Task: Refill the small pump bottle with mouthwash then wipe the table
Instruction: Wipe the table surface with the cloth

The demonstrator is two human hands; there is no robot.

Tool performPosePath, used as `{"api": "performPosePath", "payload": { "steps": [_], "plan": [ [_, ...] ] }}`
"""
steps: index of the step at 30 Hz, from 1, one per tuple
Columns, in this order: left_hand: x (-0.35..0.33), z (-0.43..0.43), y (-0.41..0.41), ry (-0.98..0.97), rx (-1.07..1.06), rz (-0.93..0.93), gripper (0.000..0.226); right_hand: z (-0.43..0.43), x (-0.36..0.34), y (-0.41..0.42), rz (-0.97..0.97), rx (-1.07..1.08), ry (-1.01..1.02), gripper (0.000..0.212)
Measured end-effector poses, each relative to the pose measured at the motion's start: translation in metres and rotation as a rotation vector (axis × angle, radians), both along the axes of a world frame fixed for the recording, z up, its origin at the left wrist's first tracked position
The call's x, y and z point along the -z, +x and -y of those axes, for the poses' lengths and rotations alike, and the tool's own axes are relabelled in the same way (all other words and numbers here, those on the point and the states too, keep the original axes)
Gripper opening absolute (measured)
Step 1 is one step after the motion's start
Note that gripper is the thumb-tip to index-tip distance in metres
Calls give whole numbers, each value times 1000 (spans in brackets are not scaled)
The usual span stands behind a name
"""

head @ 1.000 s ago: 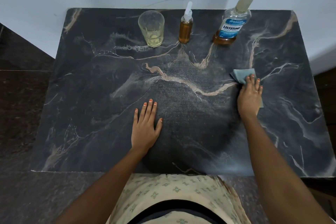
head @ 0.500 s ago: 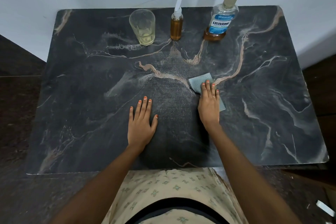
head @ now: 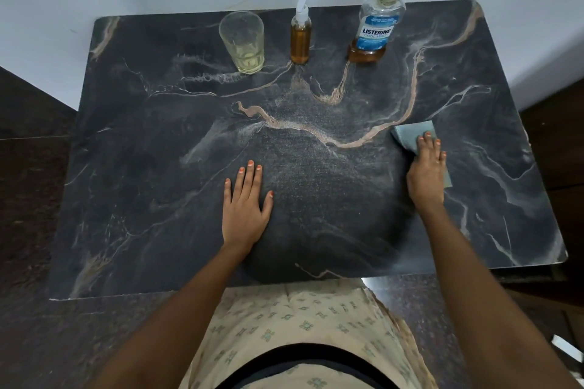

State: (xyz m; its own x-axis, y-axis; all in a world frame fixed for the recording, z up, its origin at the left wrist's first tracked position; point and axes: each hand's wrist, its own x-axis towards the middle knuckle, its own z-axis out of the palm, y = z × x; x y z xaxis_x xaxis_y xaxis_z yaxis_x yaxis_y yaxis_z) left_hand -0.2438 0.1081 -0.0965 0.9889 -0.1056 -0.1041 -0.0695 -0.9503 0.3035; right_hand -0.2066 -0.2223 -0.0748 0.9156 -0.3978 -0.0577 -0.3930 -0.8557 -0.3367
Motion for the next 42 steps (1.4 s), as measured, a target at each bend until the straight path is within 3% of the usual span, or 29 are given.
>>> {"api": "performPosePath", "payload": {
  "steps": [5, 11, 18, 25, 32, 42],
  "plan": [
    [-1, 0, 0, 0, 8, 1, 59, -25, 0, -11, 12, 16, 44, 43],
    [2, 0, 0, -15, 7, 15, 57, -82, 7, -55, 31, -137, 94, 44],
    [4, -1, 0, -4, 12, 23, 57, -66, 7, -90, 33, -319, -44, 51],
    [5, -1, 0, 5, 17, 25, 57, 7, 2, -97, 40, 1, -34, 43],
    [5, -1, 1, -3, 17, 31, 56, -34, 5, -111, 99, 161, 74, 39],
    [4, -1, 0, -9, 17, 37, 55, -175, 6, -120, -37, -279, 172, 48]
  ]
}}
